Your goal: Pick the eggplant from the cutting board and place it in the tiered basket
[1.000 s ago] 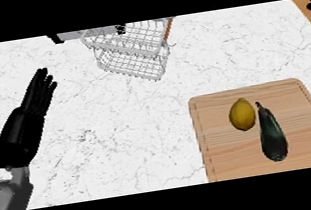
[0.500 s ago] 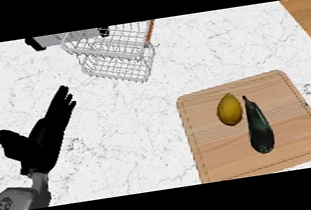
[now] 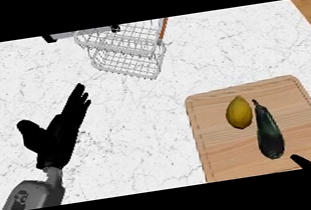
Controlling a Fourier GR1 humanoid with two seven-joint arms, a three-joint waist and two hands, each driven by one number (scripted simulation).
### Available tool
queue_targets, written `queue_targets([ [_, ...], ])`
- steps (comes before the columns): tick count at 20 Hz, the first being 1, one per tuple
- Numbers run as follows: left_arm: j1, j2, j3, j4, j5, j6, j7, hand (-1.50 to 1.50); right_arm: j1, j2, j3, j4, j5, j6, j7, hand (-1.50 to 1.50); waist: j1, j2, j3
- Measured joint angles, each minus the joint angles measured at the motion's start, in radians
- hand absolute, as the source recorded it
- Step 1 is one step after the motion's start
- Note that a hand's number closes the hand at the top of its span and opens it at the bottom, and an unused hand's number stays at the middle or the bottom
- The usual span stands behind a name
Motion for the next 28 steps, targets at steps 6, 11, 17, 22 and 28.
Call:
queue_targets([
  [6,-0.028,-0.006,-0.001,0.012,-0.005,-0.008,0.006,0.0,0.129,-0.116,0.012,-0.12,0.25,0.061,0.329,-1.5,0.017,0.012,-0.007],
  [11,-0.051,-0.01,-0.012,0.018,-0.007,-0.025,0.021,0.0,0.118,-0.16,0.042,-0.256,0.409,0.204,0.655,-1.5,0.045,0.018,-0.007],
  [17,-0.072,-0.03,-0.028,0.025,-0.016,-0.03,0.031,0.0,-0.067,-0.117,0.153,-0.325,0.56,0.398,0.974,-1.5,0.072,0.016,-0.003],
  [22,-0.078,-0.04,-0.024,0.047,-0.02,-0.038,0.022,0.0,-0.218,-0.047,0.215,-0.237,0.656,0.504,1.073,-1.5,0.075,0.015,-0.001],
  [28,-0.072,-0.036,-0.003,0.065,-0.014,-0.052,0.014,0.0,-0.351,0.075,0.26,-0.128,0.743,0.603,1.132,-1.5,0.06,0.008,0.001],
])
